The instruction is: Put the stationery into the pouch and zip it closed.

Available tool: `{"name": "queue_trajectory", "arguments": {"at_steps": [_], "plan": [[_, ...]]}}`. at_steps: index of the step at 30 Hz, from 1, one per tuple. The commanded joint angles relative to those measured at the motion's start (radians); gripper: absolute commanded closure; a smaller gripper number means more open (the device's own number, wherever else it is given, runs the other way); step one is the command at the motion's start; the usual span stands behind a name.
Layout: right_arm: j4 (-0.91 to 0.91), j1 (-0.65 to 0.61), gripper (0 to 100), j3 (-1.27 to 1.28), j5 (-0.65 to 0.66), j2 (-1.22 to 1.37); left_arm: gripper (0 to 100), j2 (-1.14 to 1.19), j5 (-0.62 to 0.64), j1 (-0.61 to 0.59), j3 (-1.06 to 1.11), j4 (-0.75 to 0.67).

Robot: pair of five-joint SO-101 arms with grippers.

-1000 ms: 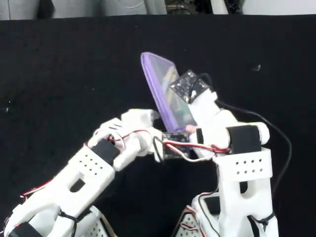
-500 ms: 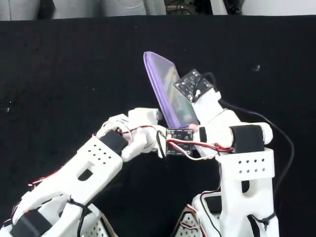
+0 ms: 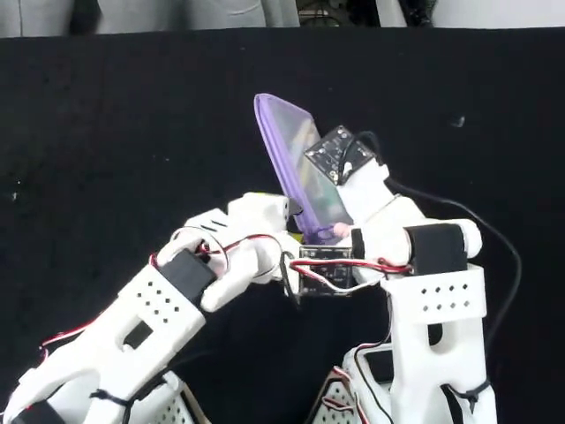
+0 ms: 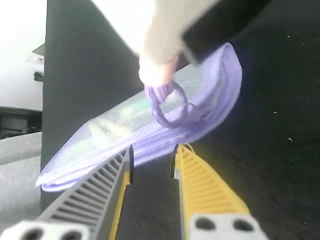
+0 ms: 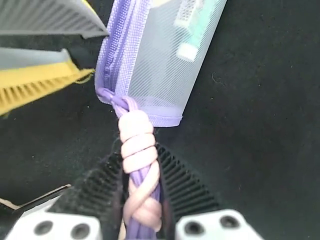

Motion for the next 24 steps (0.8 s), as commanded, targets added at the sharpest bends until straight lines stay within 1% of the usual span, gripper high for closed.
{"name": "queue_trajectory", "arguments": {"at_steps": [1,3,6,8,13,16,24], "plan": [[-0.003,0.008,98.7,-0.053,-0.006,-0.015,85,0.044,-0.012,0.002,0.001,-0.107],[-0.003,0.008,98.7,-0.053,-0.006,-0.015,85,0.089,-0.014,-0.007,-0.004,-0.129],[-0.003,0.008,98.7,-0.054,-0.006,-0.015,85,0.129,-0.081,-0.005,-0.005,-0.124],[-0.003,0.008,98.7,-0.054,-0.005,-0.015,85,0.135,-0.112,-0.007,0.002,-0.123],[-0.003,0.008,98.7,-0.053,-0.003,-0.015,85,0.135,-0.132,-0.004,0.038,-0.123],[-0.003,0.008,98.7,-0.053,-0.003,-0.015,85,0.135,-0.193,-0.008,0.058,-0.124],[-0.003,0.008,98.7,-0.053,-0.006,-0.015,85,0.135,-0.198,0.008,0.05,-0.133]]}}
